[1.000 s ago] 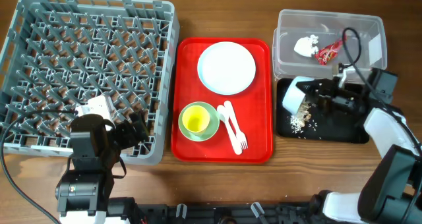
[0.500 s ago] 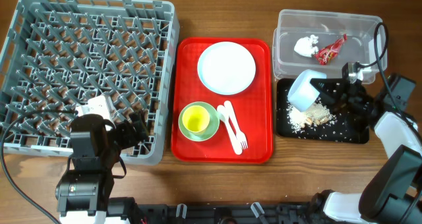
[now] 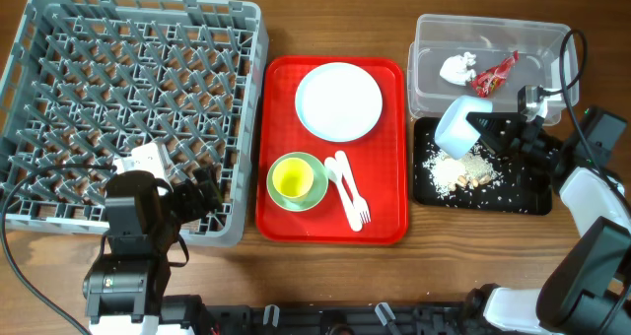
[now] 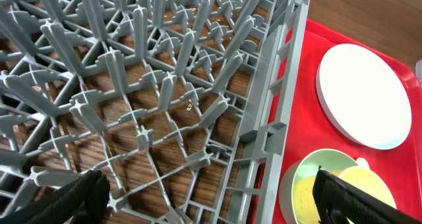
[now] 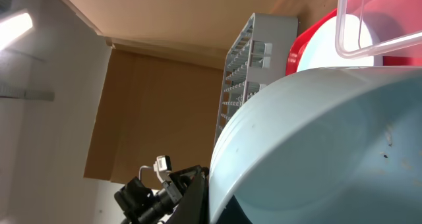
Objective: Sort waste into correct bins and load items into the dishwasher rack
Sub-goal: 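Tip the blue bowl over the black tray to dump rice and peanuts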
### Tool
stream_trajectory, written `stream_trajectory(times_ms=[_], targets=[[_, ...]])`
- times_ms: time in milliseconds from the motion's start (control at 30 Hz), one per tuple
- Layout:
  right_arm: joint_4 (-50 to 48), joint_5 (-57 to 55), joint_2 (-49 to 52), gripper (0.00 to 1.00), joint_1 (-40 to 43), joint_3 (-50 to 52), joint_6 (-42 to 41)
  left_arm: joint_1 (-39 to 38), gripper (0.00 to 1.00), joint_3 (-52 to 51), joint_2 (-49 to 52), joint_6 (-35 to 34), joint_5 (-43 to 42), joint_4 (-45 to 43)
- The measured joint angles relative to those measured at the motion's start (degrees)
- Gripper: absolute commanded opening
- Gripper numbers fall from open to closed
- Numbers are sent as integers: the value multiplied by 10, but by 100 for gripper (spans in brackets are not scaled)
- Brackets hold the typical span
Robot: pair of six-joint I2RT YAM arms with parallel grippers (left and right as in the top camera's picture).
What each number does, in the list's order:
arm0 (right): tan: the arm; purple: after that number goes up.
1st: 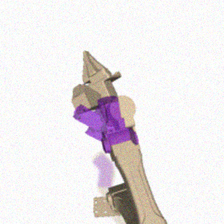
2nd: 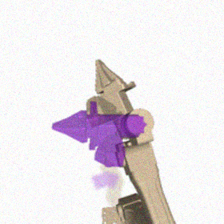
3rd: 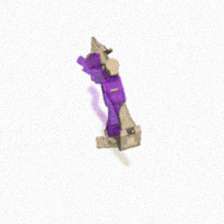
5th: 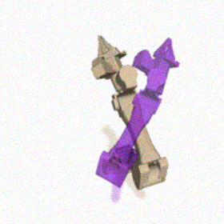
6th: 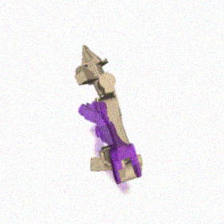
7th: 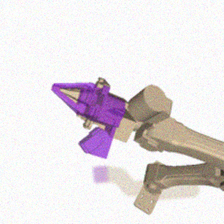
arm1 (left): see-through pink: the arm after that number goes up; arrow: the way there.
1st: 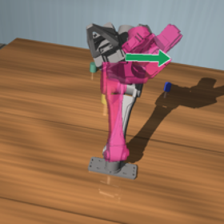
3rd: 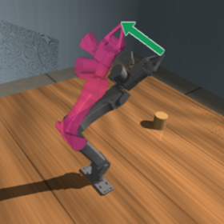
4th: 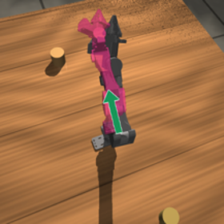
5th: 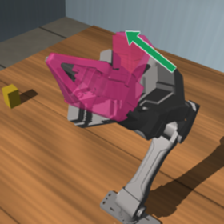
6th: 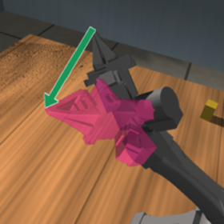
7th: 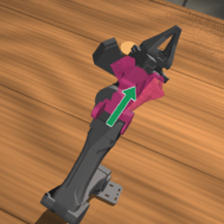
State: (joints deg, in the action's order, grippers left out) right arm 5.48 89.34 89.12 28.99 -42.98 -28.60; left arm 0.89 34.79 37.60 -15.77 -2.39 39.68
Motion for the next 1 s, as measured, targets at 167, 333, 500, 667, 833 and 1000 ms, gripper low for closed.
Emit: stream_trajectory(times_ms=[167, 333, 500, 667, 833, 1000], targets=[[4, -6, 0, 4, 0, 0, -11, 0, 100, 0, 0, 0, 0, 0], [-43, -4, -2, 5, -1, 2, -33, 0, 100, 0, 0, 0, 0, 0], [-47, 0, -7, 4, -4, 2, -28, 0, 100, 0, 0, 0, 0, 0], [-57, 0, -7, 4, -4, 3, -31, 0, 100, 0, 0, 0, 0, 0], [-59, -49, -7, 5, -12, 3, -98, 0, 100, 0, 0, 0, 0, 0], [-60, -120, -7, 5, -90, 1, -178, 0, 100, 0, 0, 0, 0, 0]])
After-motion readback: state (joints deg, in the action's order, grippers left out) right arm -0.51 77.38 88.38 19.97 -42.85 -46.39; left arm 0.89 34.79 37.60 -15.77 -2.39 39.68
